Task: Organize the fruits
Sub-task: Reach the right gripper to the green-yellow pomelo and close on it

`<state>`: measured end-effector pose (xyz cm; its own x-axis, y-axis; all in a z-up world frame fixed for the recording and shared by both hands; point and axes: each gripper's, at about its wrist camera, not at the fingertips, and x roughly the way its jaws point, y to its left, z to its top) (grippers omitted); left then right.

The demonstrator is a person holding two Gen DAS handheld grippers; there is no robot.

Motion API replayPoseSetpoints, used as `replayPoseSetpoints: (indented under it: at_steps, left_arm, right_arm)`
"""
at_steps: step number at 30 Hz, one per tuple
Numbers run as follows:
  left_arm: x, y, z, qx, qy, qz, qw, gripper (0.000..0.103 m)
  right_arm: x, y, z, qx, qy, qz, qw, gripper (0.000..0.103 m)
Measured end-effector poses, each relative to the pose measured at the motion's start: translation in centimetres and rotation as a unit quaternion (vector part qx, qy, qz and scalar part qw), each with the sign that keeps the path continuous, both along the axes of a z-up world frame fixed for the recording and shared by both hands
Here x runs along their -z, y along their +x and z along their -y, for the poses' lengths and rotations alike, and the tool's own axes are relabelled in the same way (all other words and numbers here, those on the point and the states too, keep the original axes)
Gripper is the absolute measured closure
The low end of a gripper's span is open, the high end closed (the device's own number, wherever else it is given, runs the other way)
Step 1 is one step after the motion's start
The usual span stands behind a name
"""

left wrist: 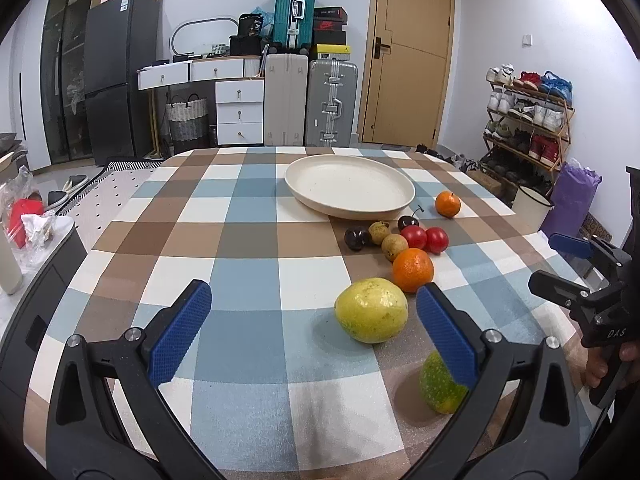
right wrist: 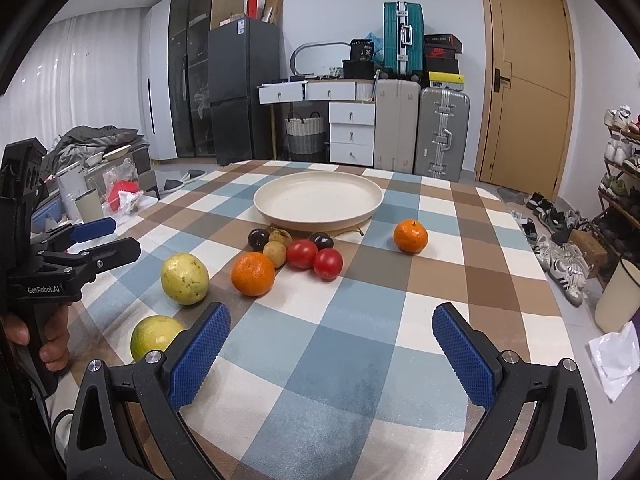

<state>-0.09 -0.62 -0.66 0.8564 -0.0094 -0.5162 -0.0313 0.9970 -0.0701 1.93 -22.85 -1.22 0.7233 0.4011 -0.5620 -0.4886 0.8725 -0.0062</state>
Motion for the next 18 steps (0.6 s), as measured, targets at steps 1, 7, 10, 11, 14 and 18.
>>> replayPoseSetpoints:
  at_steps: [1,7,10,11,14,18]
  left_arm:
    - [0.0,0.0,0.0,0.001,0.001,-0.001,1.0000,0.001]
    - [0.1,-0.1,0.1,0.004,0.010,-0.017,0.9998,0.001]
    - [-0.2,0.3,0.0,0.009,0.010,-0.024,0.9996,0.001]
    - [-0.2,0.3,0.0,0.009,0.012,-0.027,0.9995,0.001]
    - [-0.2,0.7,0.1,0.007,0.024,-0.039,0.9989,0.001]
    - [-0.1,1.2,-0.3,0.007,0.010,-0.048,0.9988,0.001]
  right_arm:
    - [0.1,0.2,-0.1,-0.005,0.002,-0.012,1.000,0.000]
    - [0.4,0.3,-2.1,-0.040,-0.007,-0.061,0.997,0.000]
    - [0.6,0.5,-3.1,-0.061,0.007,-0.095,0.994,0.000]
    - [0.7,0.5,-3.5,-0.069,0.009,-0.104,0.992,0.000]
    - [1.0,0.2,-4.8,-0.089,0.003,-0.116,0.989,0.000]
    - [1.6,-0.2,-6.4,-0.118,-0.007,-0.136,0.984,0.001]
